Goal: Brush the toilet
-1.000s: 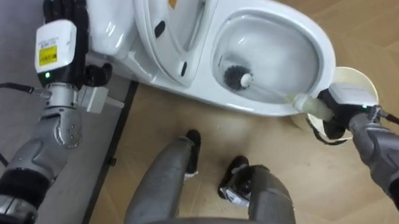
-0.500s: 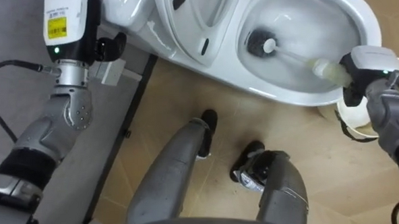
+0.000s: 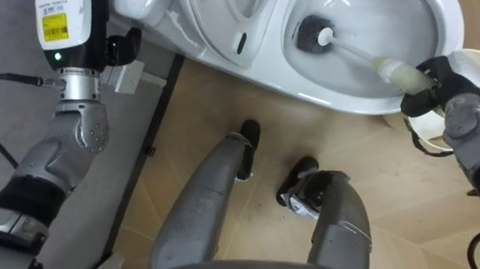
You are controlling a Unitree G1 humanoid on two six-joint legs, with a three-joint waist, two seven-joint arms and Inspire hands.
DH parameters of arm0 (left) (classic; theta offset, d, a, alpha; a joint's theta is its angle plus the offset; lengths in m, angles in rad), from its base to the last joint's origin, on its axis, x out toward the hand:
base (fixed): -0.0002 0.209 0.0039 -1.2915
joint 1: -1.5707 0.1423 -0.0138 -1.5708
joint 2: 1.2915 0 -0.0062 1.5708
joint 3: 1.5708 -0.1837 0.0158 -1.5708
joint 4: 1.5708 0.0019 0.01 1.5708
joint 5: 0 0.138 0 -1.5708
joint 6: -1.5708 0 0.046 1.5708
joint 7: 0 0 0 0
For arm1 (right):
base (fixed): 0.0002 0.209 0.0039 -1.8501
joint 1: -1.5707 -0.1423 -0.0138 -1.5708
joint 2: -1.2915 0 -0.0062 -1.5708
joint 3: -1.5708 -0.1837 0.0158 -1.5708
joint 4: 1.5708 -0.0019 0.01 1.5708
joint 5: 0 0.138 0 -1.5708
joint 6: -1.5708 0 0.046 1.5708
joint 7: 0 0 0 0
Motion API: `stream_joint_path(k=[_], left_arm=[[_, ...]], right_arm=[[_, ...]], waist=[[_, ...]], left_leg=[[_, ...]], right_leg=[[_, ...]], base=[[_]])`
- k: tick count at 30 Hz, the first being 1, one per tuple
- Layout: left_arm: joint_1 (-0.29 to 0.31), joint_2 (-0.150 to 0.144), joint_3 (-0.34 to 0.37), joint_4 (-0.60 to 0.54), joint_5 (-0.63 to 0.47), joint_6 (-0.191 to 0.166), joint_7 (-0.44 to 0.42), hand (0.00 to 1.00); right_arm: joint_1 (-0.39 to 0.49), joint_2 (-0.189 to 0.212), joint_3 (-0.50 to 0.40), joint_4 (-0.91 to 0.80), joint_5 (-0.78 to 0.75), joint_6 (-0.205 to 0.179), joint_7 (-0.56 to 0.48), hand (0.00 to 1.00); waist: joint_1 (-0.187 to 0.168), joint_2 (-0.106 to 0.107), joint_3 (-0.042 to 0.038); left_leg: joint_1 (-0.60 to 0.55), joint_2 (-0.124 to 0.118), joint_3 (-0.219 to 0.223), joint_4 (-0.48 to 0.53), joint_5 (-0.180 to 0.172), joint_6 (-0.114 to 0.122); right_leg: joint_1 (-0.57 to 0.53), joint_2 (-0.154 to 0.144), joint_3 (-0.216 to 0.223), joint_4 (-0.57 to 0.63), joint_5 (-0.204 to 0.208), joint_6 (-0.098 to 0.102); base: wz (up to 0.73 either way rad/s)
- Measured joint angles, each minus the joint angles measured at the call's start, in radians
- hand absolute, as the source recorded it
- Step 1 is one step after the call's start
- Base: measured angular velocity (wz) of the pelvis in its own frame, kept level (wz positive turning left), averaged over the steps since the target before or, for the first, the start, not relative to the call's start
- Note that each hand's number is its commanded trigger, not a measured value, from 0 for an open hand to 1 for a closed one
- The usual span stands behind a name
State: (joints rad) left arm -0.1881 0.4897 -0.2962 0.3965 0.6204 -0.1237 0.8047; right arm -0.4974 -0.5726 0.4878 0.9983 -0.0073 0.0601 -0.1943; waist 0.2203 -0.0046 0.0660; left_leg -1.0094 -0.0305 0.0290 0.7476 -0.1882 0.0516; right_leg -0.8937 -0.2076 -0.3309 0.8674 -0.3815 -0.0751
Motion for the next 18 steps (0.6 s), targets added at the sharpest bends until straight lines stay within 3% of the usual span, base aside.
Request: stream_joint_path(k=[7, 9, 13, 16, 18], left_arm=[[0.020, -0.006, -0.002, -0.012, 0.002, 0.042, 0.032, 0.00], [0.021, -0.007, -0.001, -0.012, 0.002, 0.056, 0.029, 0.00], [0.022, -0.009, -0.002, -0.003, 0.009, 0.070, 0.010, 0.00], [0.021, -0.008, -0.005, 0.021, 0.023, 0.074, -0.008, 0.00], [0.031, -0.010, -0.013, 0.022, 0.022, 0.081, -0.024, 0.00]], right_arm=[[0.000, 0.020, -0.001, 0.001, 0.048, 0.004, 0.000, 1.00], [0.000, 0.040, -0.001, -0.003, -0.008, 0.004, -0.012, 1.00], [0.003, 0.039, -0.007, -0.028, -0.141, 0.005, -0.013, 1.00], [0.008, 0.041, 0.000, -0.032, -0.243, 0.008, -0.012, 1.00], [0.008, 0.041, 0.001, -0.039, -0.393, 0.010, -0.020, 1.00]], waist=[[-0.031, 0.003, -0.0013], [-0.039, 0.004, -0.0015], [-0.039, 0.007, -0.0015], [-0.033, 0.023, -0.0017], [-0.022, 0.050, -0.0037]], left_leg=[[0.001, 0.000, 0.001, 0.014, 0.001, 0.003], [0.004, 0.001, 0.001, 0.011, 0.002, 0.004], [0.018, 0.001, 0.001, 0.007, 0.002, 0.004], [0.043, 0.004, -0.004, 0.007, 0.000, 0.003], [0.050, 0.016, -0.007, -0.002, -0.001, 0.002]], right_leg=[[0.005, -0.001, 0.000, 0.004, 0.000, 0.001], [0.008, -0.002, -0.002, 0.005, 0.000, 0.002], [0.019, 0.000, 0.000, 0.001, 0.001, 0.001], [0.050, 0.005, -0.005, -0.009, 0.002, 0.002], [0.066, 0.019, -0.015, -0.037, 0.015, -0.001]], base=[[0.00], [0.00], [-0.04], [0.00], [-0.10]])
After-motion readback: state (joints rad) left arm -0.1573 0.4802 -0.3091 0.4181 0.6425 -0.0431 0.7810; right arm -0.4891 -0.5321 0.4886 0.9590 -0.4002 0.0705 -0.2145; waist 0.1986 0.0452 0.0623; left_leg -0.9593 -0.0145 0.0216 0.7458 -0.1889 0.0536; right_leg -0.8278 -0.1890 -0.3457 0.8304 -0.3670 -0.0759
